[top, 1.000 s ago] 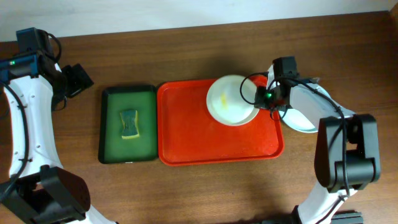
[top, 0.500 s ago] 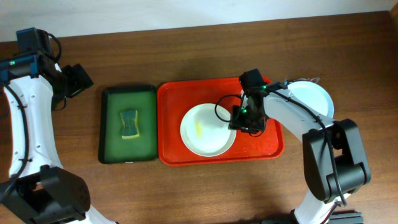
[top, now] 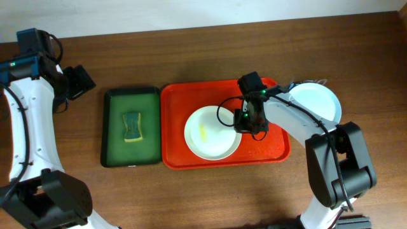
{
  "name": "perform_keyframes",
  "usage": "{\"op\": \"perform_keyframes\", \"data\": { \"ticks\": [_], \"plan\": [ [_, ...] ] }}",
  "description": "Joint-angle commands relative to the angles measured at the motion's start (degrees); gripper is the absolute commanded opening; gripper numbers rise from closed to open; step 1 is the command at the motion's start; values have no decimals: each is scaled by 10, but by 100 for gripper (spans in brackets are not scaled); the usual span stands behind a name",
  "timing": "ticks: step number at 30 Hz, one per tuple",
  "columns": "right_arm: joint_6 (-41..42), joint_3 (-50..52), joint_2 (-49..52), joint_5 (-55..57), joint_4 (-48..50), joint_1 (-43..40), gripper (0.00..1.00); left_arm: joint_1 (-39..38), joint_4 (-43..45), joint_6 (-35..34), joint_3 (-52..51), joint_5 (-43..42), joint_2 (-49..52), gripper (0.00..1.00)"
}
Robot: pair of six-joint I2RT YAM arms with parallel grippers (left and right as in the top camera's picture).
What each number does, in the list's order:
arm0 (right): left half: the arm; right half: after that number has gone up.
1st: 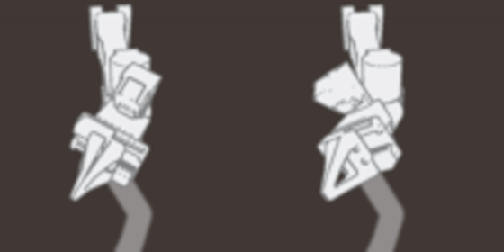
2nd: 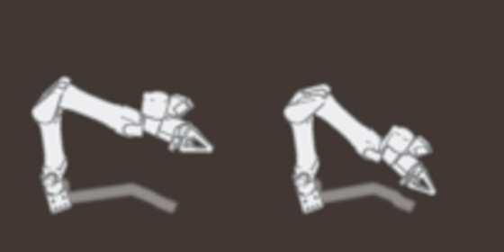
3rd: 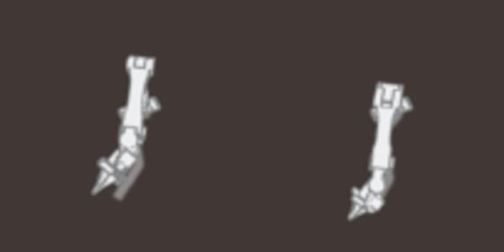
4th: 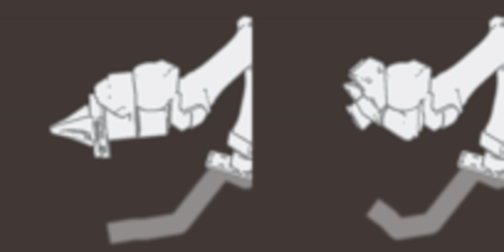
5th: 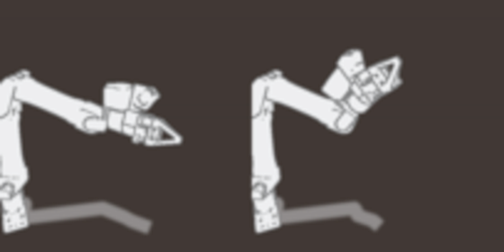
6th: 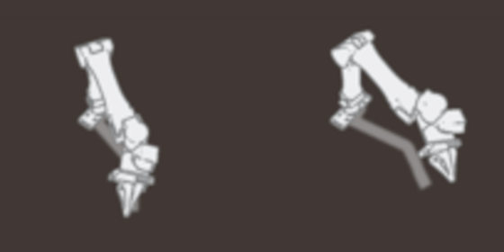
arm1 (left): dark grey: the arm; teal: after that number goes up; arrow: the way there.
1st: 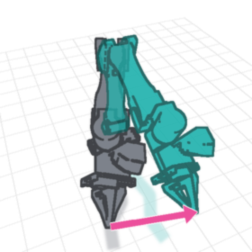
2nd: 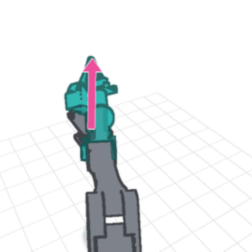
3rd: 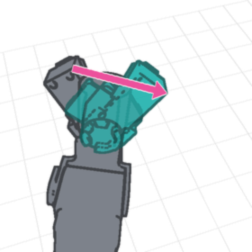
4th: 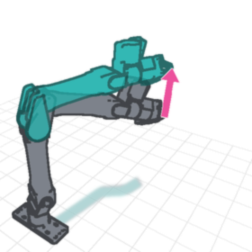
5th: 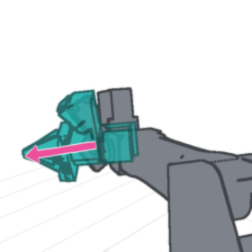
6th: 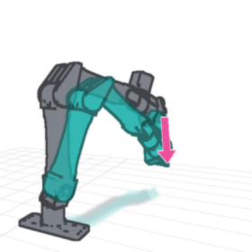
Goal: Clean dirty plates on tray and stack at the side
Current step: 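Drag the cream plate toward the red tray center with the right gripper, then release the cream plate and raise the right gripper away right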
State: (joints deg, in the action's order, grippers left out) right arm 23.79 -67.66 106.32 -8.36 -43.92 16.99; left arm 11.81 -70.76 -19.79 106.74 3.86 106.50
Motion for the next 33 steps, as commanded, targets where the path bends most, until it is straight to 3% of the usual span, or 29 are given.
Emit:
{"op": "perform_keyframes", "data": {
  "ticks": [1,4,7,8,11,14,20,25,26,28,31,33],
  "plan": [
    [0,3,0,22,-2,4,13,2,-1,-6,5,0,-3,99],
    [1,3,1,15,-7,4,23,2,0,-6,5,0,-3,99],
    [0,6,2,16,-6,7,23,2,-1,-6,5,0,-3,99],
    [0,11,2,16,-2,7,22,2,-1,-6,5,0,-3,99],
    [1,20,2,16,13,7,4,2,-1,-6,5,0,-3,99],
    [7,19,2,16,38,2,4,2,-1,-6,5,0,-3,99],
    [-23,-24,1,15,-20,-40,7,2,-1,-6,5,0,-3,99],
    [-41,-76,1,9,-74,-40,48,2,-1,-6,5,0,-3,99],
    [-50,-98,1,10,-96,-41,54,2,0,-6,5,0,-3,99],
    [-58,-163,1,9,-162,-55,56,2,-1,-6,5,0,-3,99],
    [-58,-259,1,-7,-255,-98,100,2,-1,-6,5,0,-3,99],
    [-58,-291,1,-47,-268,-141,99,2,-1,-6,5,0,-3,99]
  ]
}}
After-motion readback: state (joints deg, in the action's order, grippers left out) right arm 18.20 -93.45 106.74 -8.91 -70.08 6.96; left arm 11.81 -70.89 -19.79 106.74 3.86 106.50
